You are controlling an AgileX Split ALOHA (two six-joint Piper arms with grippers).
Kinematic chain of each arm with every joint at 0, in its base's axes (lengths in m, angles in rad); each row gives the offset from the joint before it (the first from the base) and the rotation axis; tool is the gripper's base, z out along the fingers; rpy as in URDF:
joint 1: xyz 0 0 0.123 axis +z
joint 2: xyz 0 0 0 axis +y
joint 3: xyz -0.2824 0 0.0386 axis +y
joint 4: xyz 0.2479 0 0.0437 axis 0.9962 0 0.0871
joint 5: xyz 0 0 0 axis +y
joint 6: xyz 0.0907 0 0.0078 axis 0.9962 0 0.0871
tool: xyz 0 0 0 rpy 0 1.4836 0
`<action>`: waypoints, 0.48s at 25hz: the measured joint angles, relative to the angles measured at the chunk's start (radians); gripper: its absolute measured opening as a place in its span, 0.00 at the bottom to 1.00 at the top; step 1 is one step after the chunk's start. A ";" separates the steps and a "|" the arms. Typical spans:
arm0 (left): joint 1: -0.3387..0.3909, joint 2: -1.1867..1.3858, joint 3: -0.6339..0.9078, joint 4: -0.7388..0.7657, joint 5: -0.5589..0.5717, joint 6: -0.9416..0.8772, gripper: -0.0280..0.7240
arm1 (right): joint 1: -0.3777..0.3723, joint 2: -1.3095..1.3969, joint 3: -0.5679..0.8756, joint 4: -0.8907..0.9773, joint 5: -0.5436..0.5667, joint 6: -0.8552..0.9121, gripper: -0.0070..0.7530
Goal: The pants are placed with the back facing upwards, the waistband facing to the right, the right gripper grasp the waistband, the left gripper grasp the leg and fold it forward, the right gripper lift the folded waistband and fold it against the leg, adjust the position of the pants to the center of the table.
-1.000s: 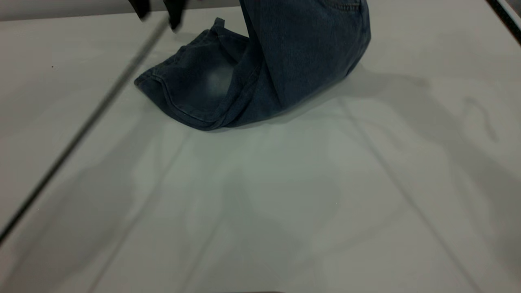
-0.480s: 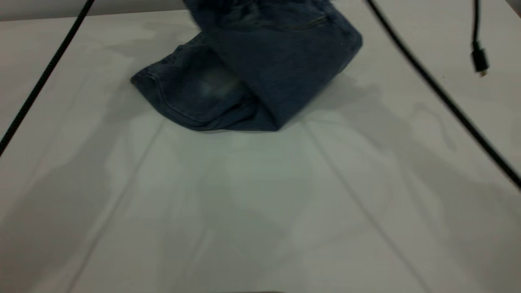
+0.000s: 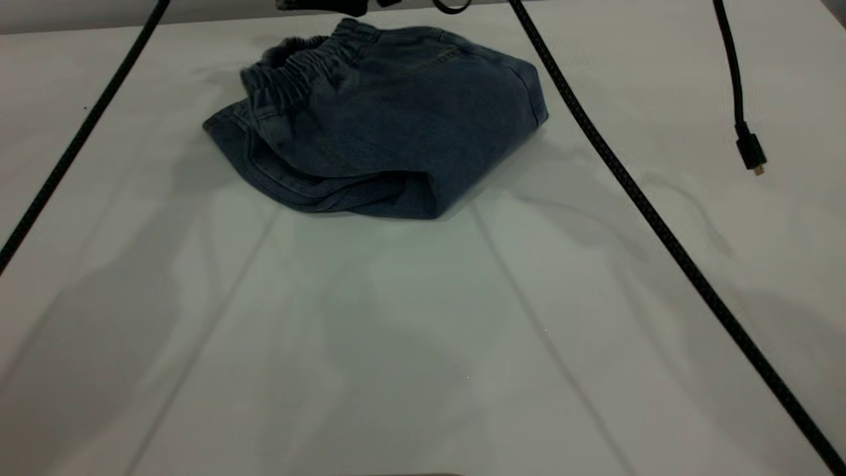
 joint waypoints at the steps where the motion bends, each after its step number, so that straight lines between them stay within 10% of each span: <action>1: 0.000 0.000 0.000 0.000 0.000 0.008 0.64 | -0.001 0.000 0.000 0.001 0.011 -0.005 0.80; 12: -0.027 0.000 0.000 -0.233 0.000 0.290 0.64 | -0.178 -0.072 0.000 -0.625 0.030 0.324 0.76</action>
